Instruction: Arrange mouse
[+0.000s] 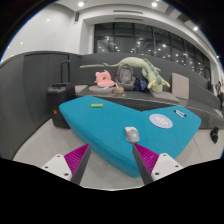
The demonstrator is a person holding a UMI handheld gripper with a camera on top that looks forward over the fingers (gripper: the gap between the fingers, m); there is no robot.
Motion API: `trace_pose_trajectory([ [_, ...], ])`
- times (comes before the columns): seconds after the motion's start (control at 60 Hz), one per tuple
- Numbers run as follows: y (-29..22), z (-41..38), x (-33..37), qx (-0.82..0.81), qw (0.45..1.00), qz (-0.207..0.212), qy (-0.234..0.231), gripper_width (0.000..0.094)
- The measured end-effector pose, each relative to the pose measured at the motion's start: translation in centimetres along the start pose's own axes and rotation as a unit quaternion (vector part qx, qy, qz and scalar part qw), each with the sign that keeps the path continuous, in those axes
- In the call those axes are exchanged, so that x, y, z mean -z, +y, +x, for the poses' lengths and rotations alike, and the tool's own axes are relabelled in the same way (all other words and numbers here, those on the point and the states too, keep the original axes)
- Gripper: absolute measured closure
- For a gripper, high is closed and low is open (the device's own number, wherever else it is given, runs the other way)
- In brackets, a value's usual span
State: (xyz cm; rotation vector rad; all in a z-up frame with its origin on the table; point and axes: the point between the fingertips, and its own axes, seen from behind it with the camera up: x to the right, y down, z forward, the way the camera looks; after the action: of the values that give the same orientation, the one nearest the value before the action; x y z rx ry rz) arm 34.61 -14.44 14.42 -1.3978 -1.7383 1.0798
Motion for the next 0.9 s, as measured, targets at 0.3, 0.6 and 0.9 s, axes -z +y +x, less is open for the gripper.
trace_pose_trajectory([
  [0.3,3.3,9.0,-5.7,-0.016,0.997,0.001,0.076,0.0073],
  [0.6,5.3,10.4,-15.2,-0.008,0.996,-0.004,0.086,0.0082],
  [0.9,4.4,12.5,-23.1,-0.018,0.994,-0.024,0.104,0.0079],
])
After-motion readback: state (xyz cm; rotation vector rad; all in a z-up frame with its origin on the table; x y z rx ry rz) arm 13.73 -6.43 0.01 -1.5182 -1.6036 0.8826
